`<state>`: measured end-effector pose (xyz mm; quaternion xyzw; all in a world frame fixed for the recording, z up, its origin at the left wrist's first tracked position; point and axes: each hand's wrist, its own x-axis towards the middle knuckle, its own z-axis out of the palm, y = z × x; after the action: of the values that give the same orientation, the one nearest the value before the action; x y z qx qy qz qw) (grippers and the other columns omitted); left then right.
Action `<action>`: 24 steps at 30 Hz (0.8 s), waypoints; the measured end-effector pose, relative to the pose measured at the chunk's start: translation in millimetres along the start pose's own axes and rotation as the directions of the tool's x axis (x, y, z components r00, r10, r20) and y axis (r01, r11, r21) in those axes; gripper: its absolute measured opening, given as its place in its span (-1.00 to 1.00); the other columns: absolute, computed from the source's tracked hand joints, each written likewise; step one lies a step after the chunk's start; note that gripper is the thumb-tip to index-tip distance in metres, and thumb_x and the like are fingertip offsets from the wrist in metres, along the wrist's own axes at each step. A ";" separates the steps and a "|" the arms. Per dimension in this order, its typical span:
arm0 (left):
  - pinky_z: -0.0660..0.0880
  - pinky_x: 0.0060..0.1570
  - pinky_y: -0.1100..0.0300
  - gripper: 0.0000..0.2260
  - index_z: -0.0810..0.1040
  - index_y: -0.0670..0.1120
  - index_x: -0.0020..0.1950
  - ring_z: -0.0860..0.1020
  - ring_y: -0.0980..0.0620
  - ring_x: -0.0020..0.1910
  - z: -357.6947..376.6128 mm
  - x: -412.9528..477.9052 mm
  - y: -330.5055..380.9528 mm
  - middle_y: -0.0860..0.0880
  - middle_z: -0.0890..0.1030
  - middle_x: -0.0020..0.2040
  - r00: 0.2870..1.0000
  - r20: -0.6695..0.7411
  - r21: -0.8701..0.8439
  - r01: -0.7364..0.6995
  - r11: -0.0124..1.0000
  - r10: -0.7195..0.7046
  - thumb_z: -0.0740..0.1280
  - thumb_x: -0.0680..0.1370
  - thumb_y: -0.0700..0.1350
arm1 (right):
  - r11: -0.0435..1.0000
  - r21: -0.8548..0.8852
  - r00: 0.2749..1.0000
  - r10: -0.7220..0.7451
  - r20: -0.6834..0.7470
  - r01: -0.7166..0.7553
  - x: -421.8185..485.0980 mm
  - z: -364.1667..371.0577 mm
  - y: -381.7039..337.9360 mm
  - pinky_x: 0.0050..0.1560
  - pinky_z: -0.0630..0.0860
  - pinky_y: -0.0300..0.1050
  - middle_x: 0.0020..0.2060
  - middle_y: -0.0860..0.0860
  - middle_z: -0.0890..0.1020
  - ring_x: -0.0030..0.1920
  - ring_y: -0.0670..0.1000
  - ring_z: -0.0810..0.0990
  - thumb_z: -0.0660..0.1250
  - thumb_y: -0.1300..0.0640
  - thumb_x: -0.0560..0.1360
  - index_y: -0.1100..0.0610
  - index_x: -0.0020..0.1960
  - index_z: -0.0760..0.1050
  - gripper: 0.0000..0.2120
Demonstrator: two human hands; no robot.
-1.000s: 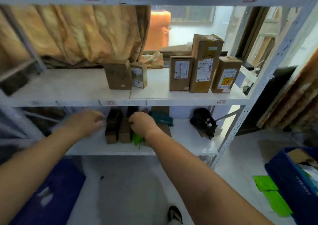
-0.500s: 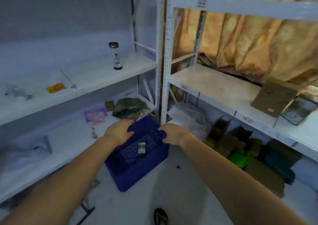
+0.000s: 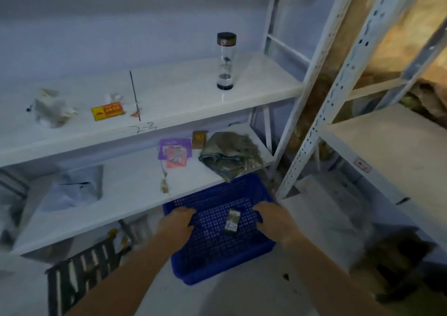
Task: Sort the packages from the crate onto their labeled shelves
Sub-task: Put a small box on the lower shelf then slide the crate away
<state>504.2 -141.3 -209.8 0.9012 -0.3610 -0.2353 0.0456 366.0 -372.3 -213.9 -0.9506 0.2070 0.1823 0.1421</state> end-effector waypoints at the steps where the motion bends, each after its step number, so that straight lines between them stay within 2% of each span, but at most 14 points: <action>1: 0.32 0.32 0.16 -0.59 0.23 0.00 0.47 0.31 0.03 0.38 8.8 15.7 -1.4 0.00 0.31 0.43 1.000 0.019 -0.002 -0.005 1.000 0.005 0.14 0.61 -0.10 | 1.000 -0.004 1.000 0.009 0.012 -0.009 17.1 5.3 8.4 0.33 0.33 -0.05 0.40 0.00 0.35 0.35 0.05 0.36 0.22 0.05 0.57 0.04 0.43 0.29 -0.56; 9: 0.32 0.33 0.15 -0.58 0.18 -0.01 0.49 0.26 0.01 0.41 91.5 137.2 -46.9 -0.02 0.27 0.45 0.992 0.124 0.041 0.014 0.999 -0.019 0.08 0.63 -0.10 | 0.998 0.008 0.984 0.055 0.169 -0.057 134.5 86.7 63.4 0.29 0.36 -0.08 0.40 -0.02 0.33 0.37 0.03 0.31 0.17 0.08 0.58 0.03 0.45 0.25 -0.56; 14: 0.40 0.24 0.13 -0.62 0.24 0.01 0.45 0.33 0.03 0.34 151.1 211.2 -60.9 0.00 0.34 0.39 0.982 0.188 0.054 0.006 0.999 -0.016 0.10 0.62 -0.12 | 0.992 0.039 0.965 0.104 0.241 -0.117 189.7 150.6 71.2 0.29 0.36 -0.11 0.40 -0.02 0.33 0.36 0.01 0.32 0.18 0.07 0.58 0.05 0.44 0.25 -0.56; 18: 0.37 0.23 0.16 -0.62 0.23 -0.01 0.45 0.33 0.04 0.34 198.1 252.2 -70.8 0.00 0.32 0.40 0.975 0.220 0.053 -0.044 0.998 0.031 0.09 0.63 -0.13 | 0.988 0.035 0.954 0.138 0.265 -0.153 233.1 202.4 74.5 0.27 0.37 -0.12 0.38 -0.02 0.37 0.35 0.01 0.35 0.18 0.04 0.58 0.06 0.45 0.25 -0.55; 21: 0.34 0.25 0.20 -0.59 0.16 -0.02 0.49 0.30 0.04 0.37 244.9 285.4 -85.3 -0.01 0.28 0.44 0.966 0.252 0.046 -0.063 0.997 0.049 0.08 0.63 -0.12 | 0.983 0.048 0.944 0.156 0.291 -0.177 270.5 248.5 81.4 0.25 0.41 -0.09 0.34 -0.01 0.41 0.32 0.03 0.37 0.18 0.04 0.58 0.07 0.42 0.27 -0.58; 24: 0.39 0.23 0.19 -0.54 0.07 0.02 0.52 0.31 0.04 0.37 306.3 328.9 -100.4 0.00 0.24 0.46 0.954 0.301 0.056 -0.014 0.998 -0.004 0.11 0.63 -0.10 | 0.984 0.051 0.941 0.145 0.307 -0.169 314.0 299.8 92.3 0.20 0.44 -0.07 0.27 0.01 0.47 0.25 0.04 0.43 0.18 0.07 0.58 0.05 0.40 0.29 -0.61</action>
<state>634.1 -261.7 -634.9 0.8549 -0.3726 -0.3592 -0.0354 504.9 -456.7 -626.9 -0.8859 0.2648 0.3280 0.1936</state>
